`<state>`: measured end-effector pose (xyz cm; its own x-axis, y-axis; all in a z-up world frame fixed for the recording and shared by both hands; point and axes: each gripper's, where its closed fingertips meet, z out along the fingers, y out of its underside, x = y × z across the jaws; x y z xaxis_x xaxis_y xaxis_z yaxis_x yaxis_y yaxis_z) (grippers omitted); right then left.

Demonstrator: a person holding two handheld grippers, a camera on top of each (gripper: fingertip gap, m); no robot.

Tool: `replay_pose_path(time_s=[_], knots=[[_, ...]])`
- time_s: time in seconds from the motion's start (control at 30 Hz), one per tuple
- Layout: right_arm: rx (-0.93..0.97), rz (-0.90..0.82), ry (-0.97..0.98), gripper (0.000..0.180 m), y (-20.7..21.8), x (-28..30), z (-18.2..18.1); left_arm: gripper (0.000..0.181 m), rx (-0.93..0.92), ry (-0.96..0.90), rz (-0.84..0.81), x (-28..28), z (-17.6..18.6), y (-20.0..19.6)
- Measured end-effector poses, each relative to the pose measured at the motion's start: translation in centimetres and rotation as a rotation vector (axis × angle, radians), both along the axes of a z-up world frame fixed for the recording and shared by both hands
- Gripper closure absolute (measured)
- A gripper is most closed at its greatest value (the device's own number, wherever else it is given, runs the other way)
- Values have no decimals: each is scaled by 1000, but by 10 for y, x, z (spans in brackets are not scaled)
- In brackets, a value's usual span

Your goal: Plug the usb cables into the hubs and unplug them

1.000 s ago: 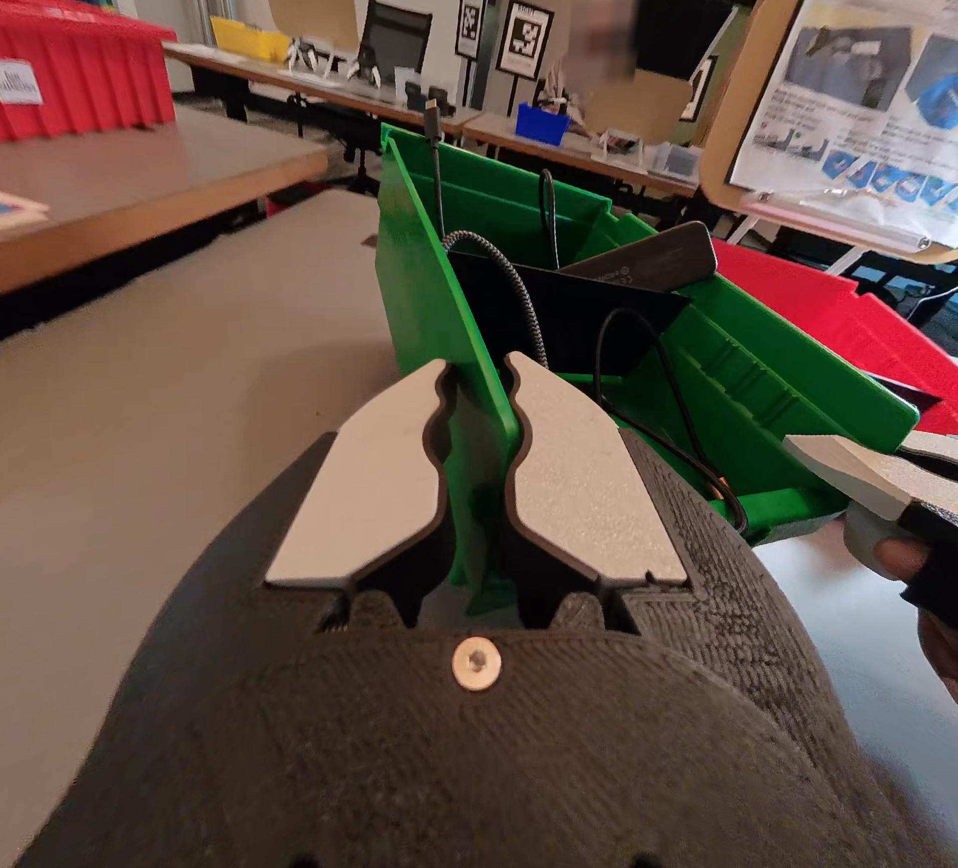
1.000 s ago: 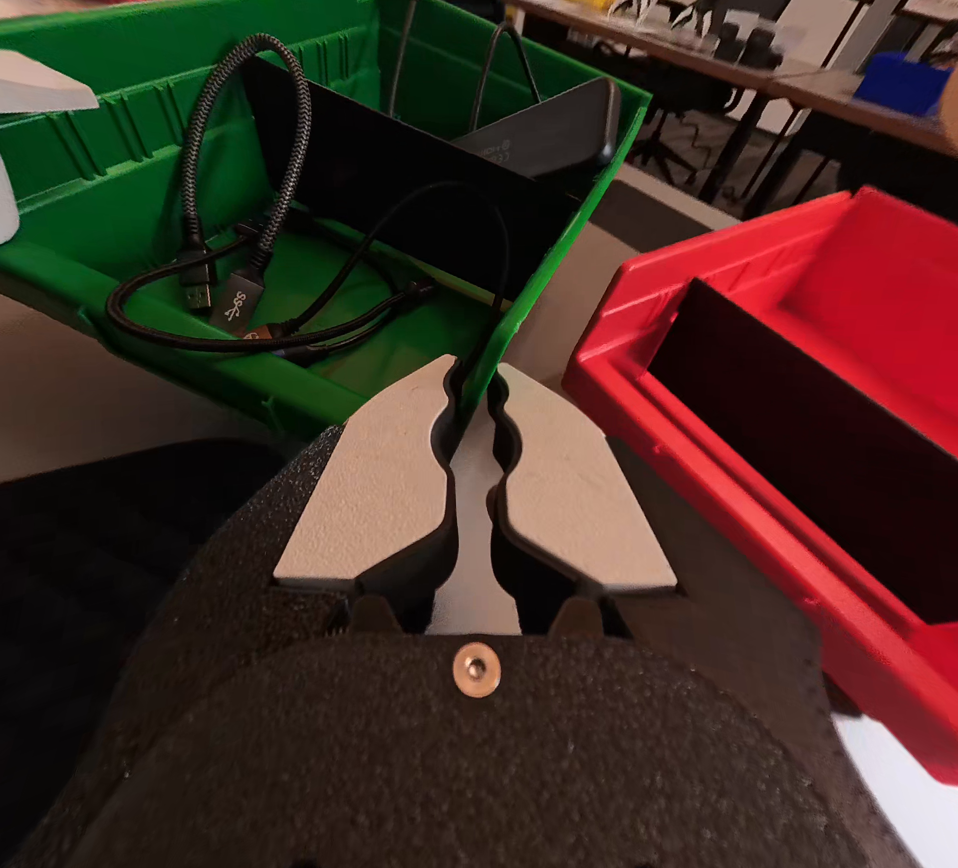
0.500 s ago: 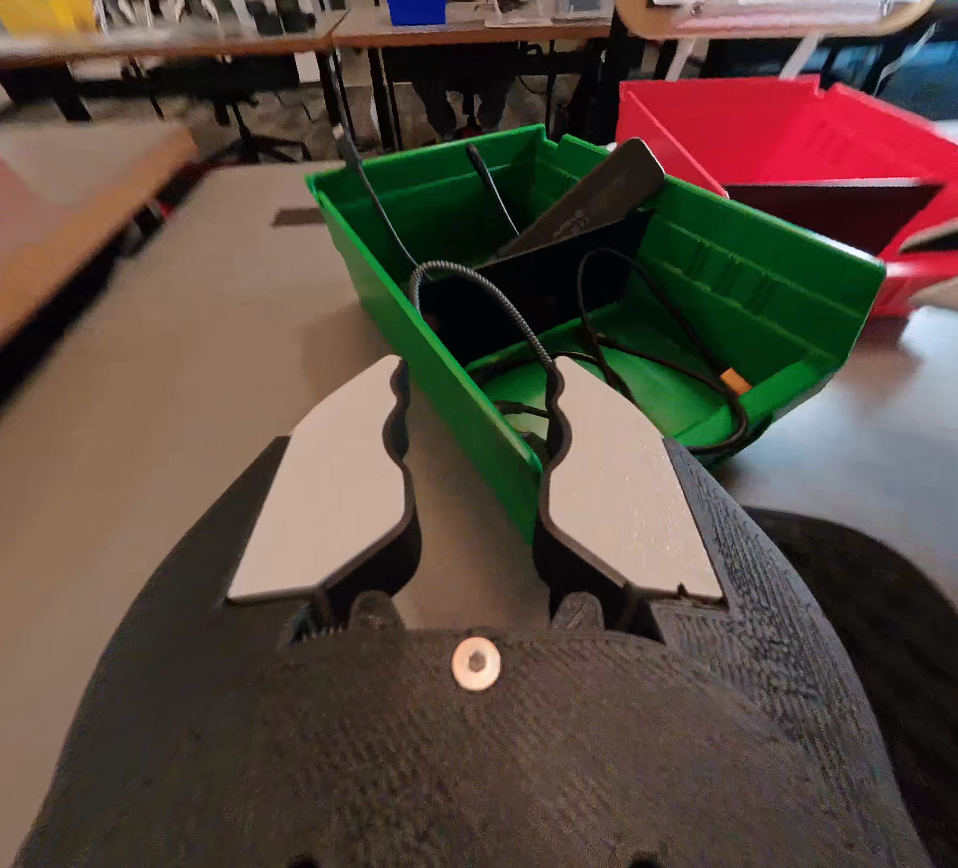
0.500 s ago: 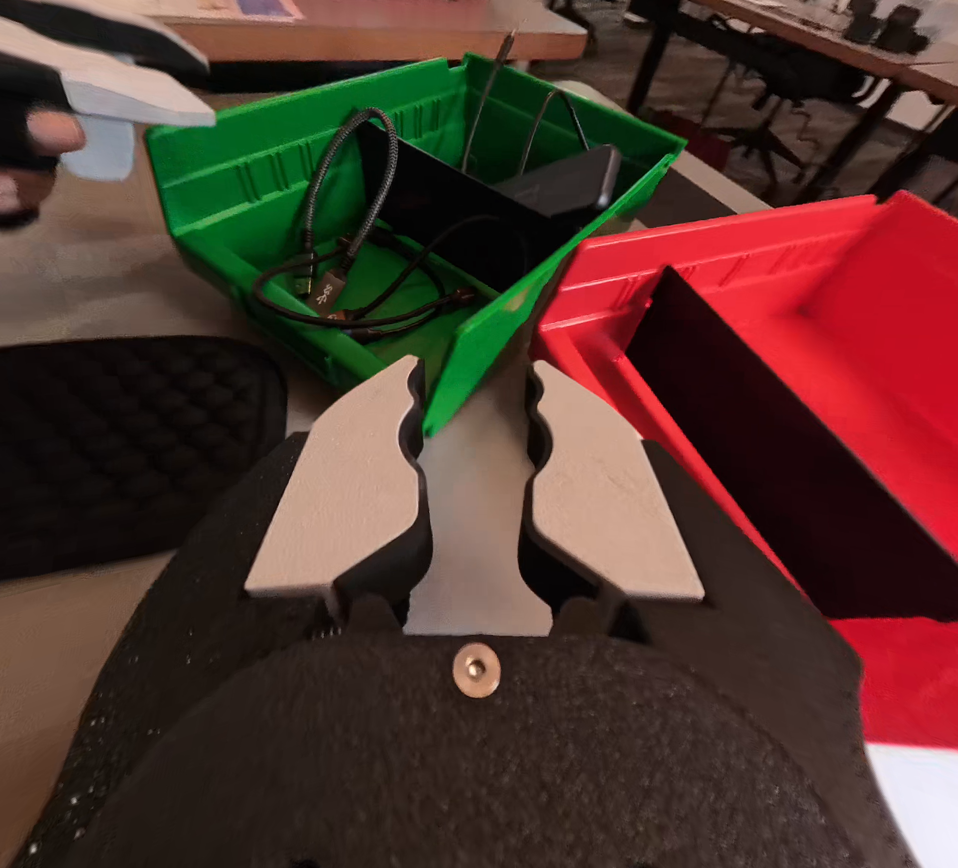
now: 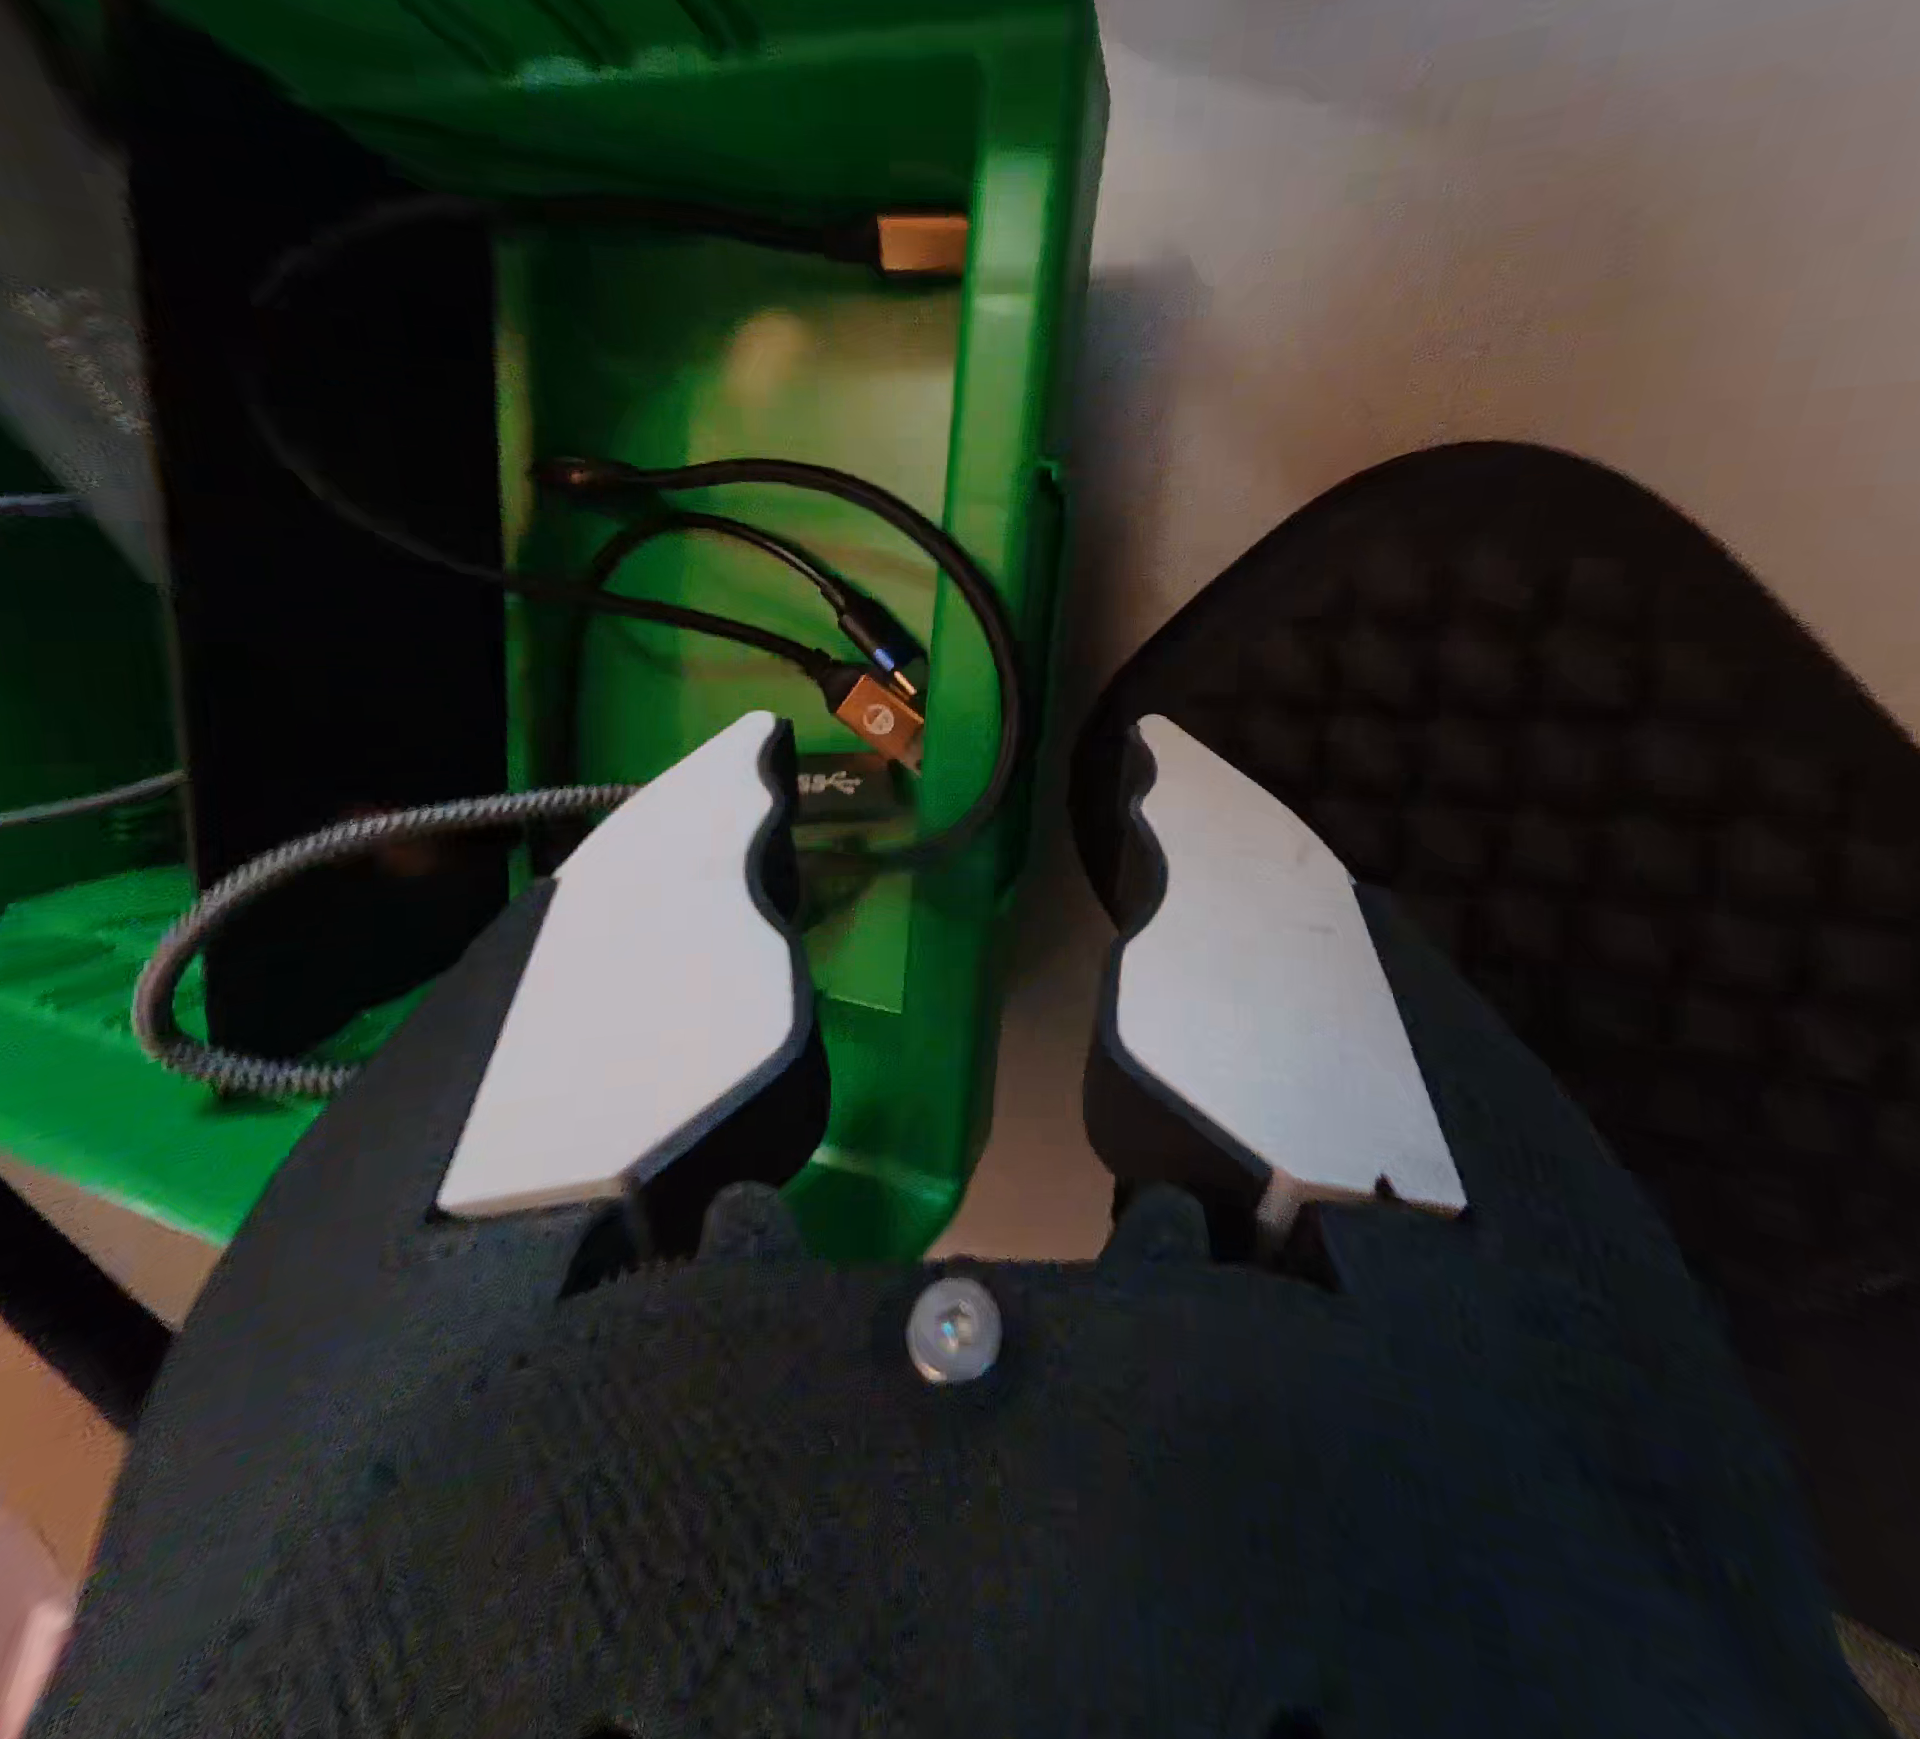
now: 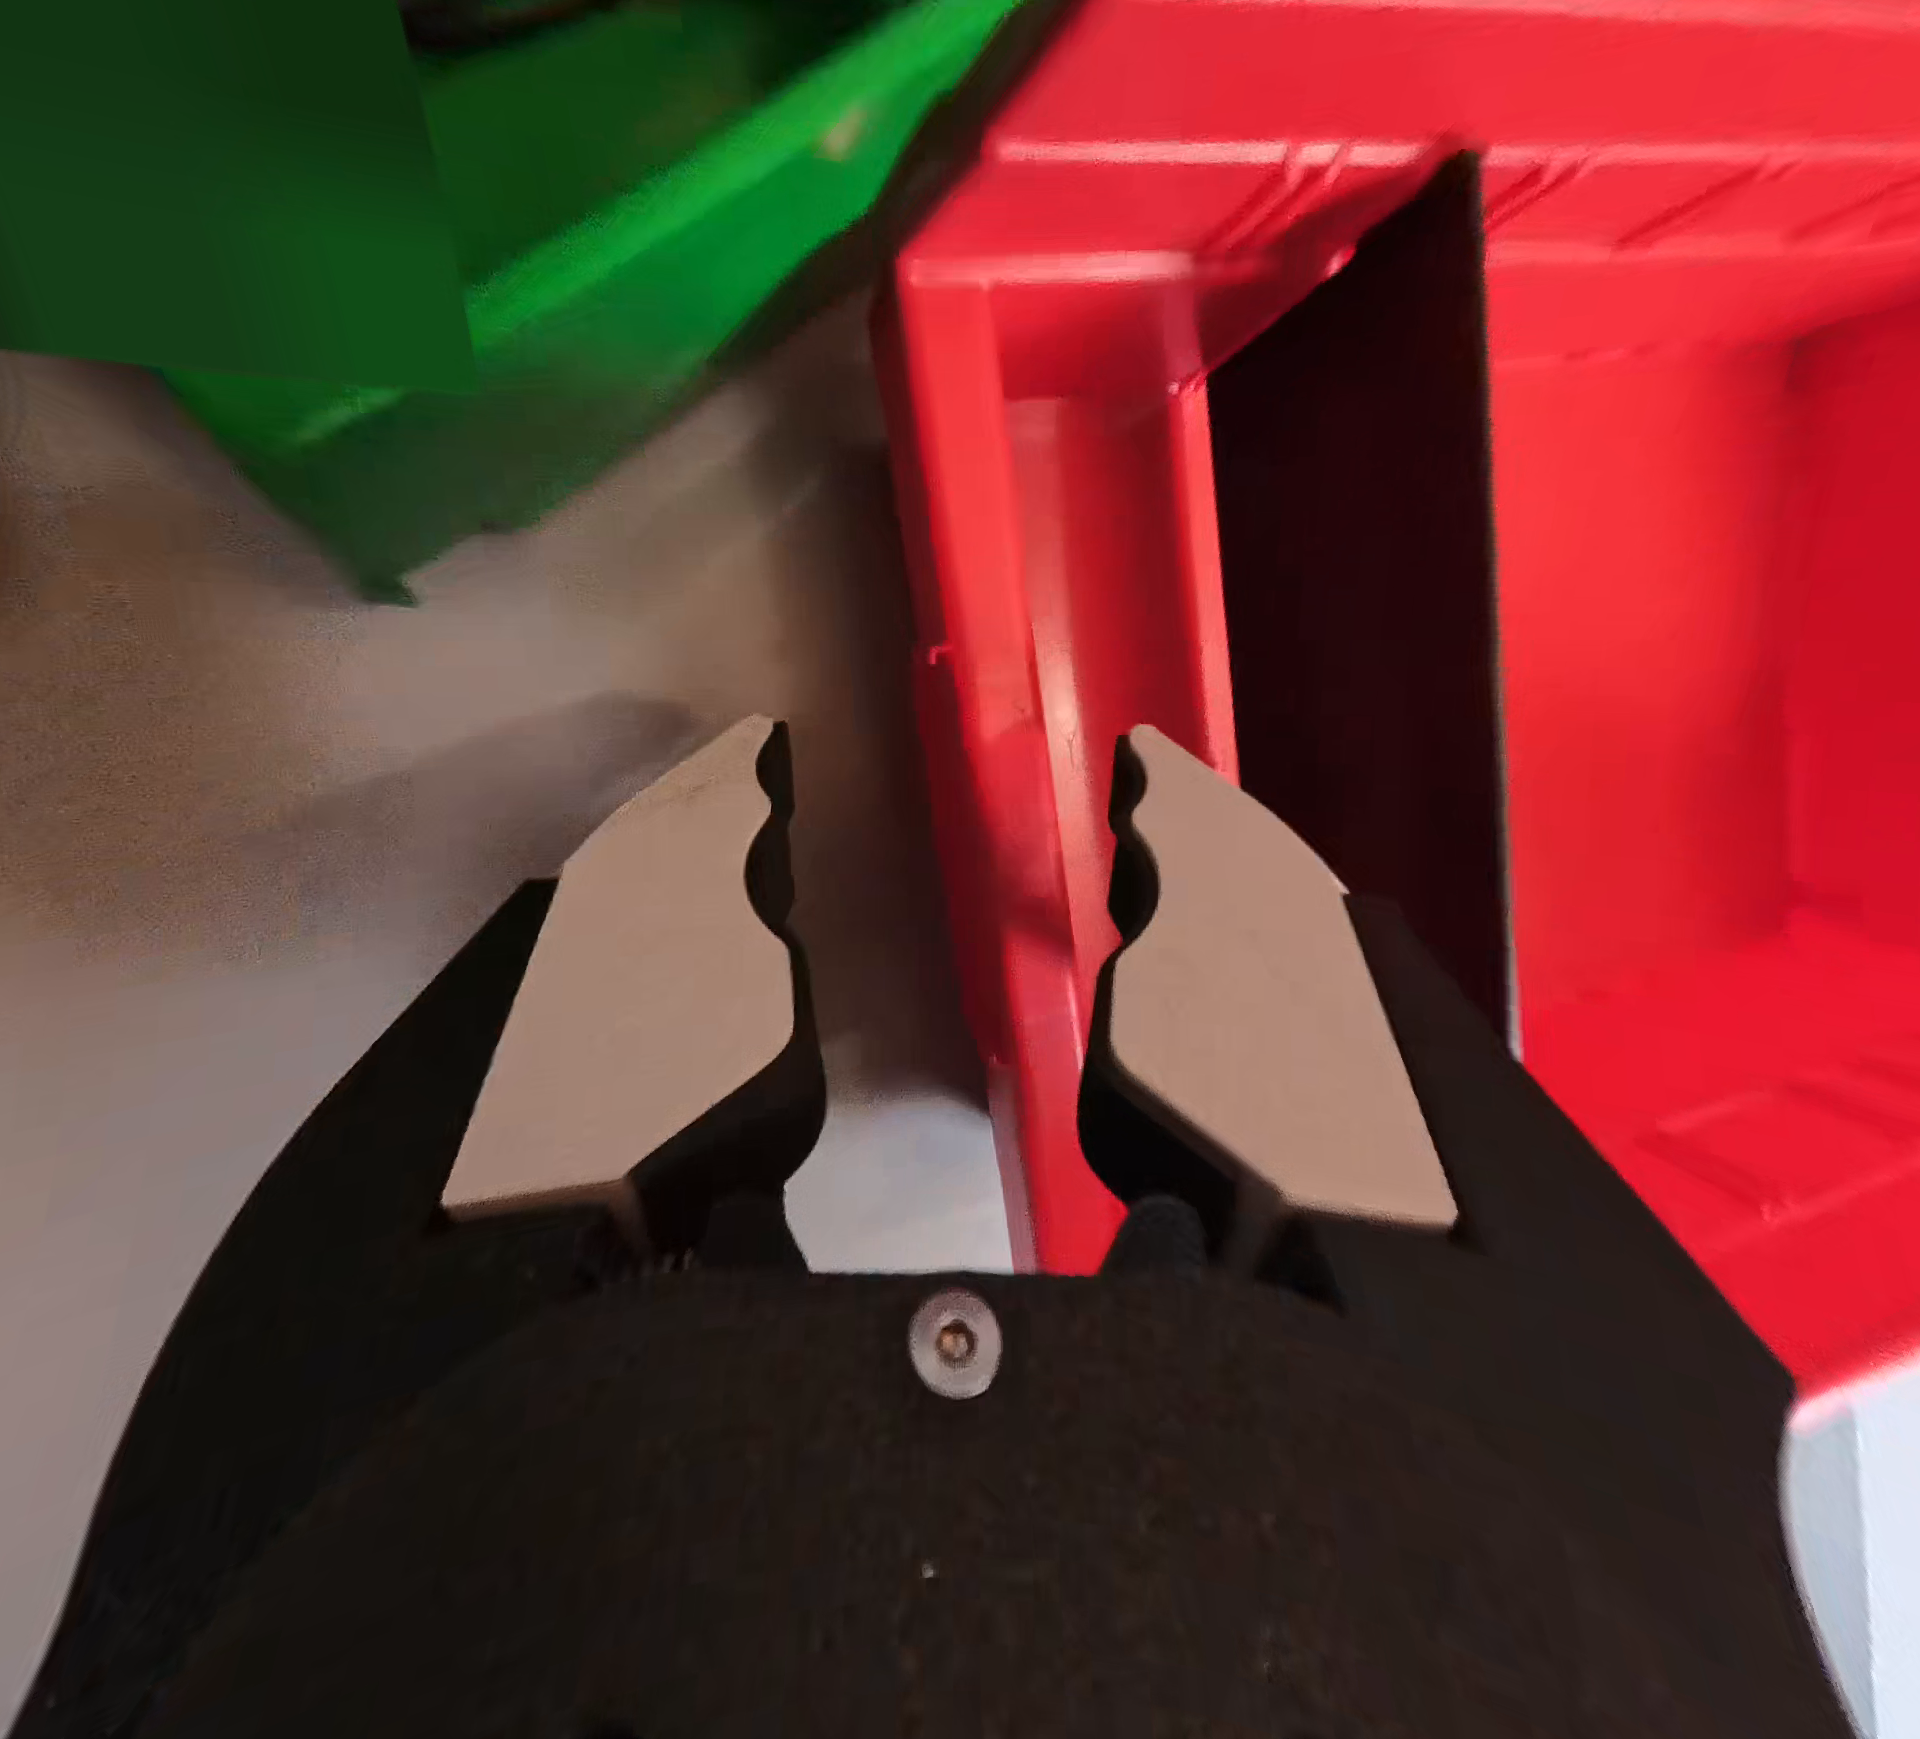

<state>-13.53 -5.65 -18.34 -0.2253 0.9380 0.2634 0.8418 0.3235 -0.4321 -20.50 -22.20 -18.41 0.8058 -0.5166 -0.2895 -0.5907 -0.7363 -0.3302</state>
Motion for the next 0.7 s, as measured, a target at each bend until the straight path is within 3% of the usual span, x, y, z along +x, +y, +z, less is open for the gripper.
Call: replay_pose_path(time_s=[0.03,0.13,0.17,0.7], knots=[[7,-16,-42,128,4,1,-9,126,-32,48,-16,-2,-7,3],[84,-31,-83,151,16,7,-19,150,-120,84,-75,3,-24,6],[79,-37,-70,151,17,9,-19,154,-126,75,-84,6,-25,8],[87,-133,-38,149,41,170,-16,154,-60,45,-99,-3,-25,29]])
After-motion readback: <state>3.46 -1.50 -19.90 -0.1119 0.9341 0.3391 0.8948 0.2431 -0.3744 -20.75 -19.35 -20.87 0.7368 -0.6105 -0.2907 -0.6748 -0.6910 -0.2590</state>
